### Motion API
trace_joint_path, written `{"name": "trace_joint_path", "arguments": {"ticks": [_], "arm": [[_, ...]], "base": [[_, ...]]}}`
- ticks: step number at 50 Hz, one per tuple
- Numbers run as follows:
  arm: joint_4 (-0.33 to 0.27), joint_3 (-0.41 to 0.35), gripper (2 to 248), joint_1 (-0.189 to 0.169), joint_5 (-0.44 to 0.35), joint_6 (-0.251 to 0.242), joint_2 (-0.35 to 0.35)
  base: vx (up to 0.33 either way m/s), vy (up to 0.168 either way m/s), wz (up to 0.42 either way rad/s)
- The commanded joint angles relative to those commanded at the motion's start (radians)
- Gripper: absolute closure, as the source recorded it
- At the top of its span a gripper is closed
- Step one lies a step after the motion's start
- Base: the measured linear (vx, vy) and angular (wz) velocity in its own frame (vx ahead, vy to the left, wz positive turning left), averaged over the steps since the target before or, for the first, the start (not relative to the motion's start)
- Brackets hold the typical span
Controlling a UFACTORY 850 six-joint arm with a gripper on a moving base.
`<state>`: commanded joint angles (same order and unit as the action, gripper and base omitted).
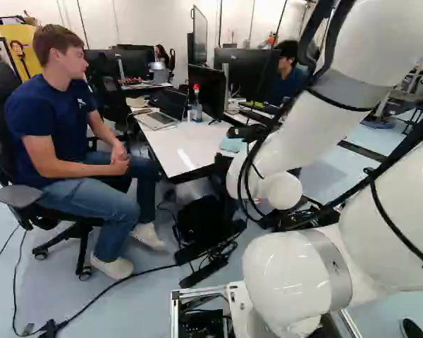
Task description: Clean the table with the green towel
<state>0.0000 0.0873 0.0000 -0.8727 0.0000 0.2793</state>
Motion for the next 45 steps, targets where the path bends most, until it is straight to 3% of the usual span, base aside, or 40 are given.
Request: {"name": "trace_joint_path", "arguments": {"ticks": [29, 45], "arm": [[0.000, 0.087, 3, 0.000, 0.000, 0.000, -0.003], [0.000, 0.164, 3, -0.003, 0.000, 0.000, -0.047]], "base": [[0.000, 0.000, 0.000], [0.000, 0.000, 0.000]]}}
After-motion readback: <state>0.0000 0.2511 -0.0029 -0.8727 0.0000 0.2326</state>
